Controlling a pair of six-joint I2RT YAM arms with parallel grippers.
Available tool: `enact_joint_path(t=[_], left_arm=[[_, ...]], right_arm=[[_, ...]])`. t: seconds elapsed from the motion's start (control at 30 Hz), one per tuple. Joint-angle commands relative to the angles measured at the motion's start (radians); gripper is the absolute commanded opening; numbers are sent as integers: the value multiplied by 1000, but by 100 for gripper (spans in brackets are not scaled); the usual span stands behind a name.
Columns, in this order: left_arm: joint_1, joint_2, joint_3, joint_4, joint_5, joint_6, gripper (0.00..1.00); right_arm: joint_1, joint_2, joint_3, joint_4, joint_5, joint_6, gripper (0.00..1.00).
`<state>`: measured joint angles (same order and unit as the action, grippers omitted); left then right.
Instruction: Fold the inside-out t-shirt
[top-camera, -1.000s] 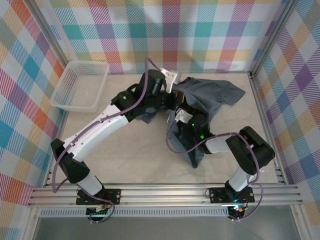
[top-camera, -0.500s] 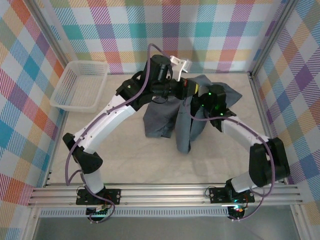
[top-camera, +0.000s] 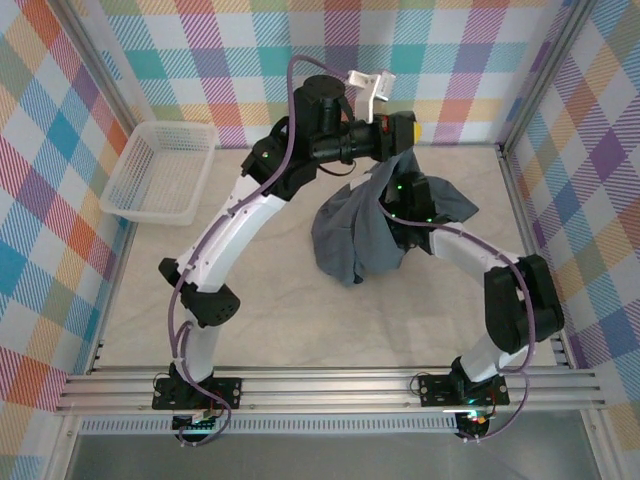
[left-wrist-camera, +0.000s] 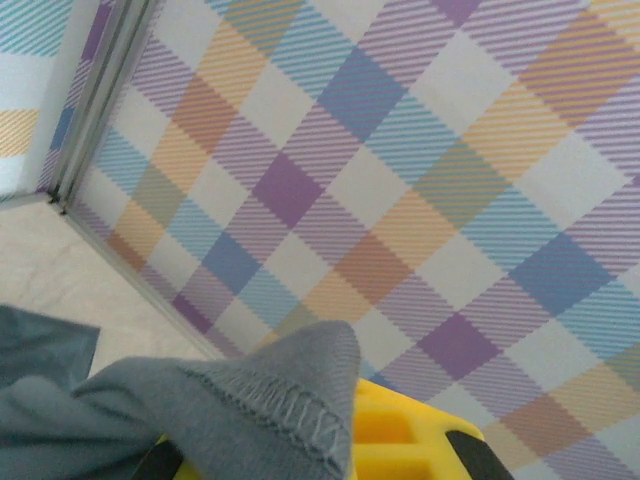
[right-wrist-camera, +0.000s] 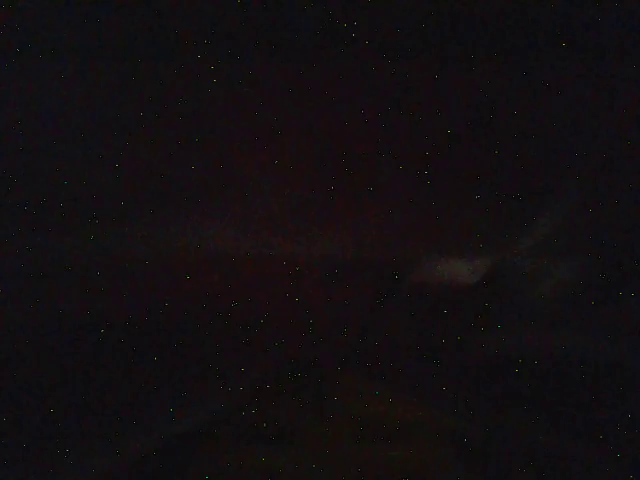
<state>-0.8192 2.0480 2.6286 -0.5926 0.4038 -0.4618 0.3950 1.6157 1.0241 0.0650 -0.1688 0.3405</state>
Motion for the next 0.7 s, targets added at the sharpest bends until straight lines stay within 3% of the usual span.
enact_joint_path(t=[0.0,0.1,0.23,0.4,0.57,0.67], left_arm=[[3,24,74,104,30,-59,0],[0,35,73,136,59,-95,0],[-17,46,91,214,88,-163,0],[-58,48,158,233,93,-162,0],[-86,22,158,204,89,-133,0],[-101,18,159,205,84,-121,0]], right_arm=[[63,71,21,-71,-94,72,5],[50,47,86,-85,-169,152,6],[48,123,248,-226,-169,174,8],[66,295,244,-286,-59,218,9],[74,306,345,-418,-34,168,25],[72,280,442,-501,31,193,41]])
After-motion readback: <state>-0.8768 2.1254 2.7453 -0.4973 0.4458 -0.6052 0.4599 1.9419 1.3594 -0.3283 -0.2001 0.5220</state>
